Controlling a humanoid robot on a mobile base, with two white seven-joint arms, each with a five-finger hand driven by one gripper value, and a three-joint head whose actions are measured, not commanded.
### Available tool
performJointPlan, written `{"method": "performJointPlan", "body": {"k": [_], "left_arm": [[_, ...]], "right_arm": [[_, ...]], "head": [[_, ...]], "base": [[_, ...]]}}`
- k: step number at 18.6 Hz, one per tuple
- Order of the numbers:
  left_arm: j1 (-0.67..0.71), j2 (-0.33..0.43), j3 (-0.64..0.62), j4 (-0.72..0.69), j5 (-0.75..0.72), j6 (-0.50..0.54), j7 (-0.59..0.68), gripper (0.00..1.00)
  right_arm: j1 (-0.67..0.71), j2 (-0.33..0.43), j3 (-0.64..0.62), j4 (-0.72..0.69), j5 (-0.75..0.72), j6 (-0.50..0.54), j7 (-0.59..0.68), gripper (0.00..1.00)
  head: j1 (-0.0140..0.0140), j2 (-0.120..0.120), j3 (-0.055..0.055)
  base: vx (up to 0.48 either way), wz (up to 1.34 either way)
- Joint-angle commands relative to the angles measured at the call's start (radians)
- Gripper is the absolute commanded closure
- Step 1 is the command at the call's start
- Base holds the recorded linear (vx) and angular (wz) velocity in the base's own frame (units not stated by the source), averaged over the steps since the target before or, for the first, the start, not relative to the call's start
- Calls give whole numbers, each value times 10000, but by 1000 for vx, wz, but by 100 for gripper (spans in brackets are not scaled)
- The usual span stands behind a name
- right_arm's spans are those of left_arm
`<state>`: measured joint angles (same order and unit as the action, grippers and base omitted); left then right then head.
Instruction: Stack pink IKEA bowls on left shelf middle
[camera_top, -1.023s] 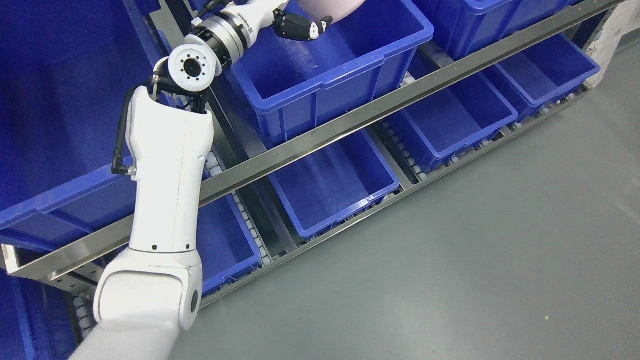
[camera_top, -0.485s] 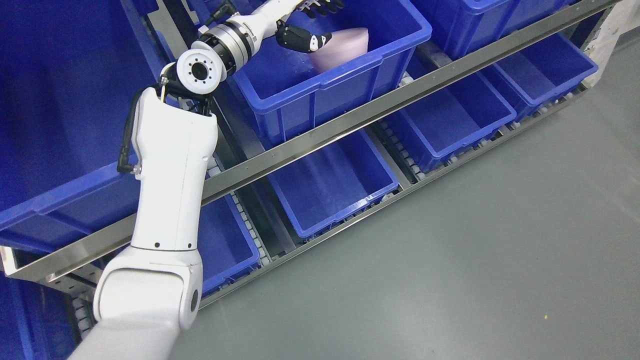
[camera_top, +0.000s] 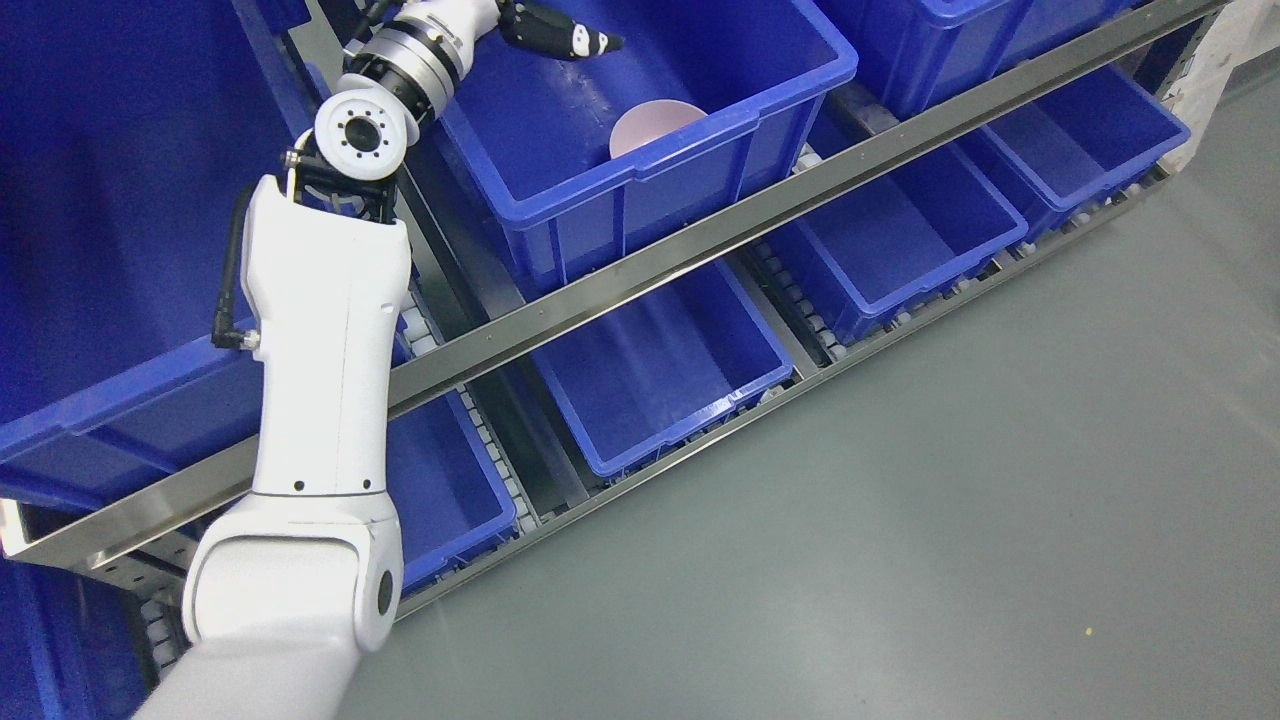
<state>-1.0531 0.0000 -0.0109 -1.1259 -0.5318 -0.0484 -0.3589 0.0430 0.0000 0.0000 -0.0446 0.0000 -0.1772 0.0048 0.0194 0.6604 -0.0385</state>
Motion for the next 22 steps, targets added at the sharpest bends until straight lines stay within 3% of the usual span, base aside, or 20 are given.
{"method": "performJointPlan", "body": {"k": [1, 4, 11, 22], "left_arm": [[54, 175, 1322, -45, 4296, 221, 4330, 1], [1231, 175, 603, -1652, 4444, 989, 4663, 0], [3289, 175, -183, -3526, 4429, 1143, 4663, 0], [3245, 175, 16, -3958, 4429, 1420, 4663, 0]], "right_arm": [[0, -175, -107, 1, 77, 8, -2, 0], [0, -175, -107, 1, 77, 8, -2, 0], [0, -175, -107, 1, 77, 8, -2, 0], [0, -175, -107, -14, 77, 8, -2, 0]], "head": [[0, 0, 0], [0, 0, 0], [0, 0, 0], [0, 0, 0]], "base": [[0, 0], [-1, -8], [-3, -15], [-19, -145]]}}
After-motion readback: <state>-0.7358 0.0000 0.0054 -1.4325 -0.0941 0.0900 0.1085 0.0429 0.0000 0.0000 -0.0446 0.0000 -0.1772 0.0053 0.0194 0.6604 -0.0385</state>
